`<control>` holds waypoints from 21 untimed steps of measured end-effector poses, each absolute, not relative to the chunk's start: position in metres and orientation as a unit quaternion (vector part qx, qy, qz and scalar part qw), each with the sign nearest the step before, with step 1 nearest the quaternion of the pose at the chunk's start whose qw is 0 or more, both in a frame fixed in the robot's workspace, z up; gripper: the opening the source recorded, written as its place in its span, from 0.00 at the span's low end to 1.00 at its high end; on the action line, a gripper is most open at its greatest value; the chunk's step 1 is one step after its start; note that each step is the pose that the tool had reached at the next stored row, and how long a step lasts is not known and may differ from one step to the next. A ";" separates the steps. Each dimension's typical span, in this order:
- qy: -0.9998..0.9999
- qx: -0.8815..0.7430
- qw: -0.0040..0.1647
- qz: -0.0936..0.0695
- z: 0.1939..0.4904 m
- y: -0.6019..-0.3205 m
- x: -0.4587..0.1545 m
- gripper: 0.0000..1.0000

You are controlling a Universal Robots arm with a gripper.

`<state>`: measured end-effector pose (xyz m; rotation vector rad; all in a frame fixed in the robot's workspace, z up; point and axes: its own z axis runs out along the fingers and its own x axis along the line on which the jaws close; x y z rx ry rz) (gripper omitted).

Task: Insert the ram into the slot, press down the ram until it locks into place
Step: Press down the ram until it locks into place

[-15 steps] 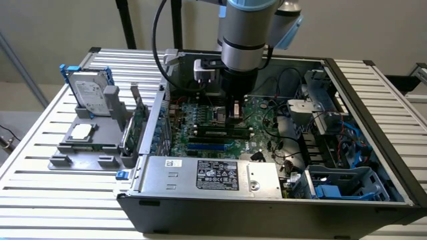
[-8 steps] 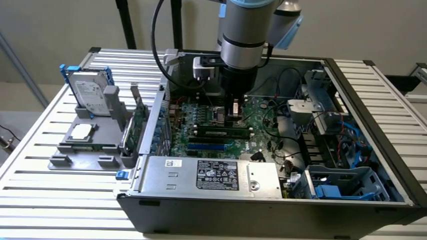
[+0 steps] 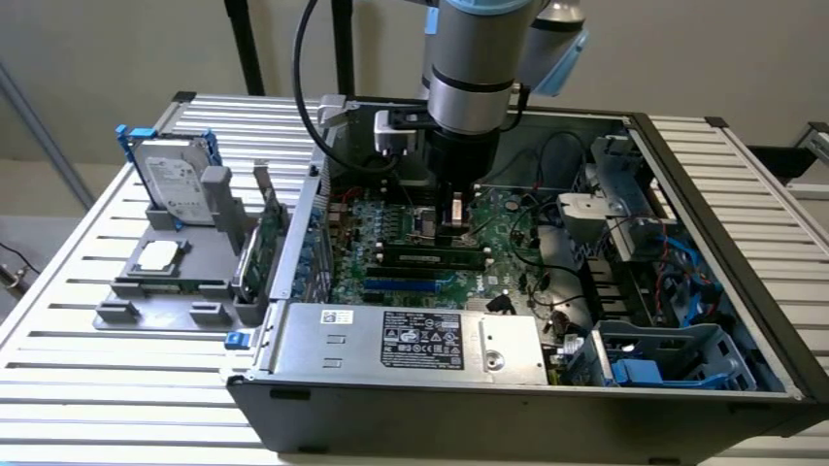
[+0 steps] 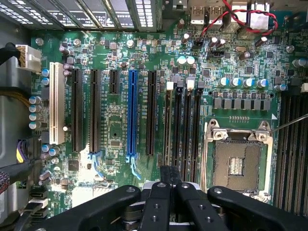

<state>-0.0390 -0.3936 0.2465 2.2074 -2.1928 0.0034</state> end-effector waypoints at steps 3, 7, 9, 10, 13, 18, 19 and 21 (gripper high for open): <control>-0.705 0.709 0.015 0.001 0.246 -0.394 -0.039 0.11; -0.705 0.709 0.015 0.001 0.246 -0.394 -0.039 0.11; -0.705 0.709 0.015 0.001 0.244 -0.394 -0.039 0.11; -0.705 0.709 0.015 0.001 0.243 -0.394 -0.039 0.11; -0.705 0.709 0.016 0.001 0.239 -0.394 -0.039 0.11; -0.705 0.709 0.017 -0.001 0.237 -0.394 -0.039 0.11; -0.705 0.709 0.017 -0.001 0.236 -0.394 -0.039 0.11; -0.705 0.709 0.017 -0.001 0.235 -0.394 -0.039 0.11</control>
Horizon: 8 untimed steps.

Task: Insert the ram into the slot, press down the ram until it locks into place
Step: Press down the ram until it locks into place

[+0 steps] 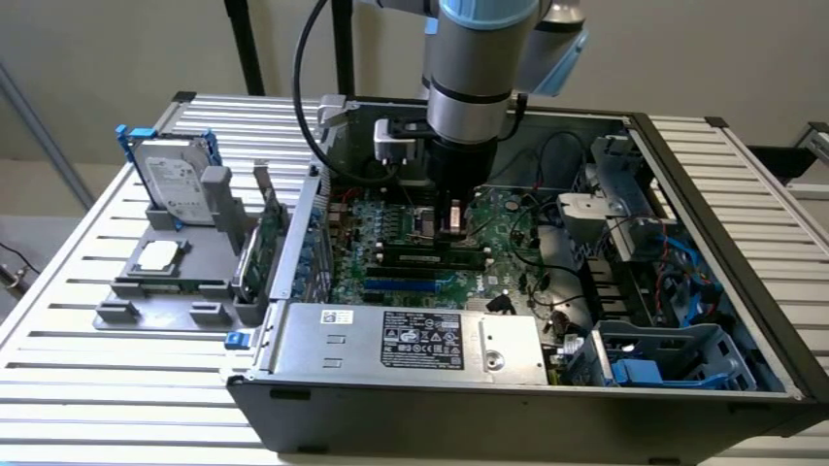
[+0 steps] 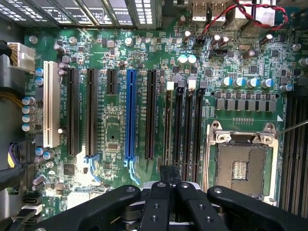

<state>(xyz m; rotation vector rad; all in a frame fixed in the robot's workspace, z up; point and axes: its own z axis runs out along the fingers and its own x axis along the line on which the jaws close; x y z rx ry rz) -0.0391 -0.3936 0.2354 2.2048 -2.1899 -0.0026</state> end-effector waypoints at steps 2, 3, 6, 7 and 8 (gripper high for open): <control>-0.705 0.709 0.017 -0.001 0.234 -0.394 -0.039 0.11; -0.705 0.709 0.017 -0.001 0.234 -0.394 -0.040 0.11; -0.705 0.709 0.017 -0.001 0.232 -0.394 -0.040 0.11; -0.705 0.709 0.017 -0.001 0.231 -0.394 -0.040 0.11; -0.705 0.709 0.017 -0.001 0.231 -0.394 -0.040 0.11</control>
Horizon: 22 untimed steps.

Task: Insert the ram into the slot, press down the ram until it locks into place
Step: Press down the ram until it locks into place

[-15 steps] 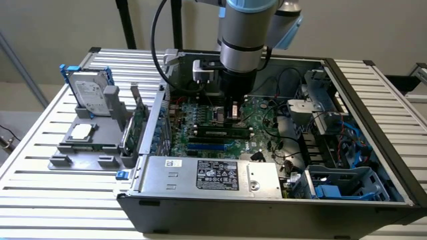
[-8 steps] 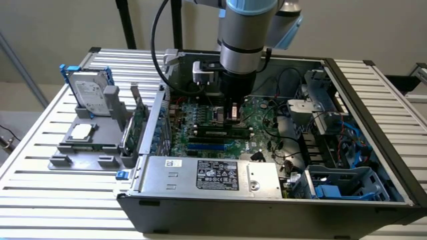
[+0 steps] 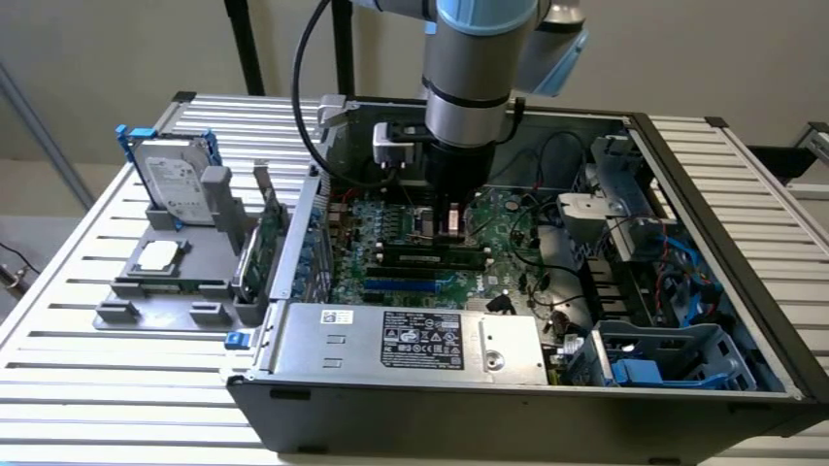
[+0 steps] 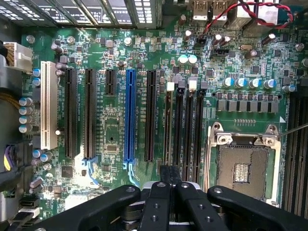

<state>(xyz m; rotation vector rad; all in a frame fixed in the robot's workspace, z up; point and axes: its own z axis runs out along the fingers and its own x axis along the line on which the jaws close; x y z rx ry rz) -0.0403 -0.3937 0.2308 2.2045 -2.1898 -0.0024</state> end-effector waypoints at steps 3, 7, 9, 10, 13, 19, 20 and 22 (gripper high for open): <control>-0.705 0.709 0.017 -0.001 0.228 -0.394 -0.040 0.11; -0.705 0.709 0.017 -0.001 0.226 -0.394 -0.040 0.11; -0.705 0.709 0.017 -0.001 0.234 -0.393 -0.040 0.11; -0.705 0.709 0.017 -0.001 0.239 -0.394 -0.041 0.11; -0.705 0.709 0.017 -0.001 0.253 -0.394 -0.040 0.11; -0.705 0.709 0.017 -0.001 0.271 -0.394 -0.040 0.11; -0.705 0.709 0.017 -0.001 0.271 -0.394 -0.040 0.11; -0.705 0.709 0.017 -0.001 0.271 -0.394 -0.040 0.11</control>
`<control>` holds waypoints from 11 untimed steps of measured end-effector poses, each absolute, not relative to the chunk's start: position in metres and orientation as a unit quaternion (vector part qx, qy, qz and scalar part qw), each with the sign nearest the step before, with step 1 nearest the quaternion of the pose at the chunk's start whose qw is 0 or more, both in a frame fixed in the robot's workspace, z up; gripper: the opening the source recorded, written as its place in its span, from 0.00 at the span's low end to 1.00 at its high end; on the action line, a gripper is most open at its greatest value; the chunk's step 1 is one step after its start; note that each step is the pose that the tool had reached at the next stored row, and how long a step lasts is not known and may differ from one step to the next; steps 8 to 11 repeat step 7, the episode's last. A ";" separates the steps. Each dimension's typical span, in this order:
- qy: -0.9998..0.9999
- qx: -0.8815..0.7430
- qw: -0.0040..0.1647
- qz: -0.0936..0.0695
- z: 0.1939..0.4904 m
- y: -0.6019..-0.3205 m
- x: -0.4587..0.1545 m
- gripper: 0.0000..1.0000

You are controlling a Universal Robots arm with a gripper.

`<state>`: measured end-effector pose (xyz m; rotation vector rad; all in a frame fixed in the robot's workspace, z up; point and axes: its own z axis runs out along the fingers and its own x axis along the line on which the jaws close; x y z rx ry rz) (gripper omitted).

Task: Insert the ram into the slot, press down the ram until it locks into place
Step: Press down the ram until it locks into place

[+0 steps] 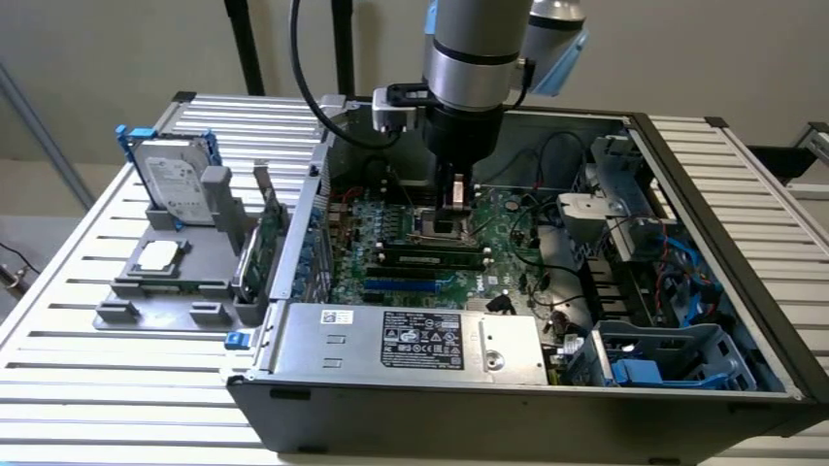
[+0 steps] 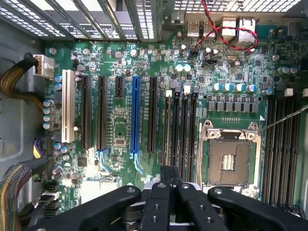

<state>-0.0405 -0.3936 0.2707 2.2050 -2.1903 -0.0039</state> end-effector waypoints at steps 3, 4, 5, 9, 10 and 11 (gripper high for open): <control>-0.705 0.709 0.017 -0.001 0.271 -0.394 -0.040 0.11; -0.705 0.709 0.017 -0.001 0.271 -0.394 -0.040 0.11; -0.705 0.709 0.017 -0.001 0.271 -0.394 -0.040 0.11; -0.705 0.709 0.017 -0.001 0.271 -0.394 -0.040 0.11; -0.705 0.709 0.017 -0.001 0.271 -0.394 -0.040 0.11; -0.705 0.709 0.017 -0.001 0.271 -0.394 -0.040 0.11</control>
